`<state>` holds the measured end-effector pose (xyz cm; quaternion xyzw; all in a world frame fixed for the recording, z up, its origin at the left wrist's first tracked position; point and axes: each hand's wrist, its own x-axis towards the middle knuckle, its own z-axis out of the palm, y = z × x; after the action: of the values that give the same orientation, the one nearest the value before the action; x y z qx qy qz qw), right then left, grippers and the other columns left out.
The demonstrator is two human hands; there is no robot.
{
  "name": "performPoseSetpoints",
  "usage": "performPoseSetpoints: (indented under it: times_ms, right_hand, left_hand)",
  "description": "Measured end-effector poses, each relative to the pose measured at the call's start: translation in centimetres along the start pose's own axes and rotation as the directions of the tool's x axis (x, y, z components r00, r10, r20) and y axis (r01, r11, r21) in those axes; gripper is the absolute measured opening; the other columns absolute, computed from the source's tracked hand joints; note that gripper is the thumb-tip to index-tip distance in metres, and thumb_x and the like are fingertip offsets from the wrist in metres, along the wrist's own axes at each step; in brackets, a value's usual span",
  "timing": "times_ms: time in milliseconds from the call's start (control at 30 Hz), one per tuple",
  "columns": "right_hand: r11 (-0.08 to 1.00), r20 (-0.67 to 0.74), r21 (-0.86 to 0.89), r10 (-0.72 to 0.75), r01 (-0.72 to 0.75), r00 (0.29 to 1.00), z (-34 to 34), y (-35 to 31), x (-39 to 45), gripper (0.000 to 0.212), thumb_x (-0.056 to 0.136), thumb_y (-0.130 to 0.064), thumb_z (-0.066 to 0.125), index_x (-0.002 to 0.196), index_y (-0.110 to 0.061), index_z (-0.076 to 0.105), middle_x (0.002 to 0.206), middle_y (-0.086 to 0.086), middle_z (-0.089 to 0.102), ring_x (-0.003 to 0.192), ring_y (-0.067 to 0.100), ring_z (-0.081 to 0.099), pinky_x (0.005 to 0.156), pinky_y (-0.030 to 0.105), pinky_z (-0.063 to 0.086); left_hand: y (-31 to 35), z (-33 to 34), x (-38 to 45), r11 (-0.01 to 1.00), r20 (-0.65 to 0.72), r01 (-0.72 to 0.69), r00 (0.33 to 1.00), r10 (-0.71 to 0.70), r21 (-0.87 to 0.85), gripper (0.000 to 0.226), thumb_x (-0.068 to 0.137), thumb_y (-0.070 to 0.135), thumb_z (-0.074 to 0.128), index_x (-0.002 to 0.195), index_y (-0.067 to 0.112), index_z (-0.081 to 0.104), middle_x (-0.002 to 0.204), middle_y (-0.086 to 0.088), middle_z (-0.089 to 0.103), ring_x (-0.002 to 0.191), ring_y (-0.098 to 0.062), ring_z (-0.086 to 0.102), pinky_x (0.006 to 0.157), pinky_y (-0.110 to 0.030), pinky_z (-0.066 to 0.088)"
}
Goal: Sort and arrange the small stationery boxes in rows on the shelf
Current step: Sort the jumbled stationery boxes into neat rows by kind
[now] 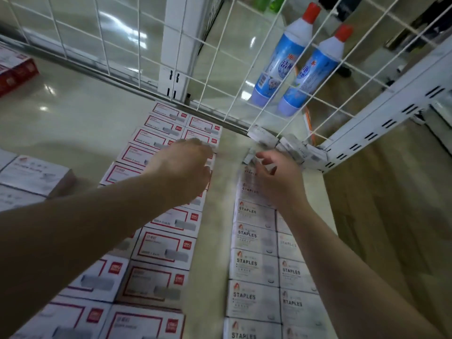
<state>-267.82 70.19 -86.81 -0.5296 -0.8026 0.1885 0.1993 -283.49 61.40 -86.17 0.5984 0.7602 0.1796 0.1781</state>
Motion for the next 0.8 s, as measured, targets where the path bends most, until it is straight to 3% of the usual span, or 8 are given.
performPoseSetpoints:
  times_ms: [67, 167, 300, 467, 567, 700, 800]
  right_hand:
    - [0.999, 0.004, -0.007, 0.038, -0.038, 0.999, -0.8, 0.9, -0.4, 0.019, 0.091, -0.013, 0.051, 0.101, -0.011, 0.067, 0.094, 0.004, 0.066, 0.084, 0.015, 0.057, 0.072, 0.027, 0.042]
    - [0.996, -0.019, -0.003, 0.086, -0.086, 0.996, -1.7, 2.7, -0.8, 0.024, 0.091, -0.014, 0.052, 0.110, -0.013, 0.066, 0.106, 0.002, 0.066, 0.088, 0.008, 0.053, 0.071, 0.020, 0.034]
    - [0.992, -0.051, 0.020, 0.128, -0.128, 0.990, -2.7, 4.5, -1.1, 0.016, 0.089, -0.015, 0.056, 0.098, -0.018, 0.070, 0.090, -0.006, 0.064, 0.077, 0.008, 0.053, 0.059, 0.018, 0.035]
    - [0.977, -0.118, 0.014, 0.215, -0.214, 0.970, -3.5, 6.6, -0.8, 0.010, 0.088, -0.016, 0.057, 0.089, -0.019, 0.066, 0.085, -0.005, 0.062, 0.076, 0.010, 0.053, 0.059, 0.022, 0.039]
    - [0.962, -0.128, 0.008, 0.270, -0.272, 0.954, -3.9, 7.4, -0.4, 0.029, 0.087, -0.022, 0.062, 0.114, -0.011, 0.062, 0.112, 0.006, 0.060, 0.098, 0.015, 0.053, 0.074, 0.021, 0.035]
    - [0.950, -0.091, 0.090, 0.308, -0.300, 0.947, -4.5, 8.0, 0.6, 0.047, 0.084, -0.027, 0.067, 0.125, -0.006, 0.056, 0.120, 0.010, 0.057, 0.099, 0.014, 0.050, 0.076, 0.020, 0.033]
    - [0.950, -0.057, 0.095, 0.303, -0.297, 0.951, -4.5, 8.4, 1.5, 0.047, 0.081, -0.031, 0.070, 0.120, -0.007, 0.058, 0.106, 0.005, 0.058, 0.080, 0.005, 0.047, 0.057, 0.015, 0.032]
  left_hand:
    - [0.8, 0.2, -0.2, 1.000, 0.032, -0.021, 0.999, 0.021, 0.003, 0.038, 0.095, 0.022, 0.047, 0.132, 0.020, 0.046, 0.135, 0.000, 0.049, 0.119, -0.017, 0.047, 0.093, -0.030, 0.041]
    - [2.0, 0.8, -0.4, 0.998, 0.118, -0.063, 0.991, 0.060, 0.021, 0.037, 0.095, 0.026, 0.044, 0.132, 0.020, 0.045, 0.134, 0.002, 0.048, 0.120, -0.016, 0.045, 0.100, -0.031, 0.040]
    - [3.6, 2.0, -0.9, 0.980, 0.211, -0.176, 0.965, 0.155, 0.088, 0.042, 0.096, 0.031, 0.040, 0.137, 0.022, 0.038, 0.140, 0.005, 0.041, 0.126, -0.015, 0.040, 0.105, -0.034, 0.036]
    - [5.2, 3.1, -0.6, 0.951, 0.275, -0.288, 0.929, 0.249, 0.110, 0.045, 0.097, 0.032, 0.038, 0.140, 0.020, 0.034, 0.149, 0.006, 0.028, 0.134, -0.015, 0.031, 0.109, -0.036, 0.031]
    - [6.2, 3.6, -0.2, 0.939, 0.303, -0.317, 0.915, 0.266, 0.135, 0.049, 0.098, 0.035, 0.036, 0.144, 0.020, 0.027, 0.153, 0.006, 0.018, 0.138, -0.016, 0.024, 0.110, -0.038, 0.029]
    - [6.8, 4.0, 0.3, 0.943, 0.278, -0.296, 0.929, 0.246, 0.153, 0.045, 0.097, 0.037, 0.038, 0.138, 0.019, 0.037, 0.142, 0.004, 0.036, 0.126, -0.018, 0.041, 0.102, -0.041, 0.039]
    - [6.8, 4.0, 1.0, 0.948, 0.281, -0.283, 0.931, 0.234, 0.148, 0.041, 0.096, 0.036, 0.038, 0.134, 0.020, 0.044, 0.135, 0.004, 0.044, 0.121, -0.017, 0.046, 0.099, -0.039, 0.042]
